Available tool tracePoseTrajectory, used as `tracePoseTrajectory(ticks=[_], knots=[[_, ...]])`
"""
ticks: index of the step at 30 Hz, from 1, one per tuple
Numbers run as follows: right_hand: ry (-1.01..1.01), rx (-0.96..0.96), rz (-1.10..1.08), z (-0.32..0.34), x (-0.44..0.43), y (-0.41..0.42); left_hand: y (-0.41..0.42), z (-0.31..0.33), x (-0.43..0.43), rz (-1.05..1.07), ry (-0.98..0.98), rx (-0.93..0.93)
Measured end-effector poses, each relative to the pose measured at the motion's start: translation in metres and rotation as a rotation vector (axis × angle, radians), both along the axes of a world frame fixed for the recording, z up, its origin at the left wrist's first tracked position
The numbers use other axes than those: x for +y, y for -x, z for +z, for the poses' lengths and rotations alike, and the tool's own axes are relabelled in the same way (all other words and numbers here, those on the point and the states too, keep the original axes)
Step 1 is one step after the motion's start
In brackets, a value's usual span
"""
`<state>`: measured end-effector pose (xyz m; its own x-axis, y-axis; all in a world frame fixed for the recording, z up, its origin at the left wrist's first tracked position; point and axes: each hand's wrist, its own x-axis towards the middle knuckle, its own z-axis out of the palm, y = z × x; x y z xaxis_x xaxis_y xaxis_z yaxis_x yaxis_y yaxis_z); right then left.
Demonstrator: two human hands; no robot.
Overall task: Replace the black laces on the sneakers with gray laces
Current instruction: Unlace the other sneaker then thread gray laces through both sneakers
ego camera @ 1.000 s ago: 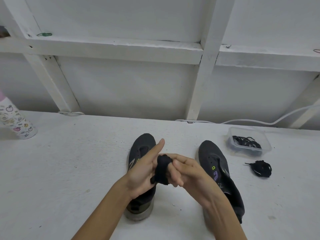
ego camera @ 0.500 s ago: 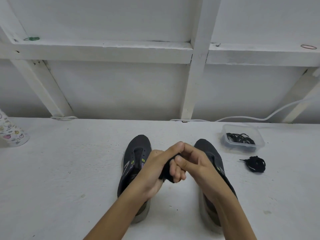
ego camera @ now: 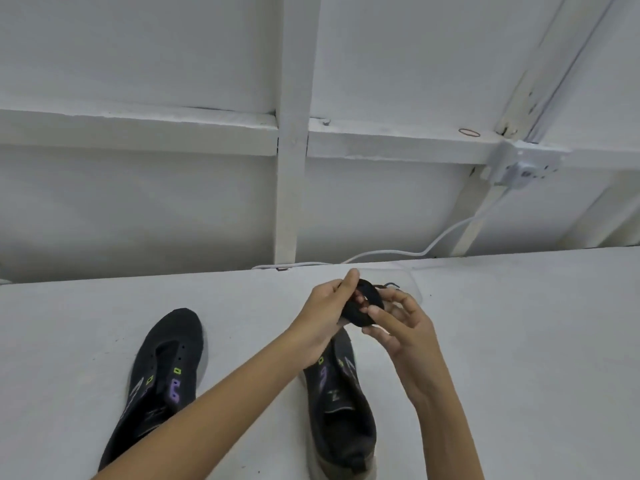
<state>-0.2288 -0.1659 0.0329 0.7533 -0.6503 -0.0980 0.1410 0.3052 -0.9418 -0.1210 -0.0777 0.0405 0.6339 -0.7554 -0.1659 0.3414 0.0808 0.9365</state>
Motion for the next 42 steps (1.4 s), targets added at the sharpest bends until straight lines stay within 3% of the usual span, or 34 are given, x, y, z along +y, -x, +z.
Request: tracePoseTrajectory(ticks=[6,11,16,20,24,29,32,42], knots=[[-0.019,0.117,-0.21,-0.051,-0.033,0.007,-0.015,-0.054,-0.052,-0.125,-0.328,-0.287],[0.028,0.308,-0.308,-0.103,-0.046,0.004,-0.025,-0.076,-0.064,-0.245,-0.696,-0.923],[0.329,0.649,-0.26,-0.108,-0.045,0.006,-0.03,-0.076,-0.071,-0.293,-0.821,-1.259],[0.686,0.916,-0.133,-0.066,-0.063,0.003,-0.049,-0.06,-0.074,-0.171,-0.732,-1.309],[1.016,0.752,-0.253,-0.039,-0.111,-0.034,-0.071,-0.051,-0.106,-0.174,-0.692,-1.434],[1.401,1.124,0.291,-0.047,-0.164,-0.102,-0.076,-0.058,-0.153,-0.451,-0.963,-1.654],[1.465,1.198,0.381,-0.062,-0.169,-0.115,-0.073,-0.069,-0.167,-0.527,-1.056,-1.7],[1.451,1.276,0.437,-0.066,-0.174,-0.117,-0.076,-0.065,-0.164,-0.539,-1.05,-1.68]])
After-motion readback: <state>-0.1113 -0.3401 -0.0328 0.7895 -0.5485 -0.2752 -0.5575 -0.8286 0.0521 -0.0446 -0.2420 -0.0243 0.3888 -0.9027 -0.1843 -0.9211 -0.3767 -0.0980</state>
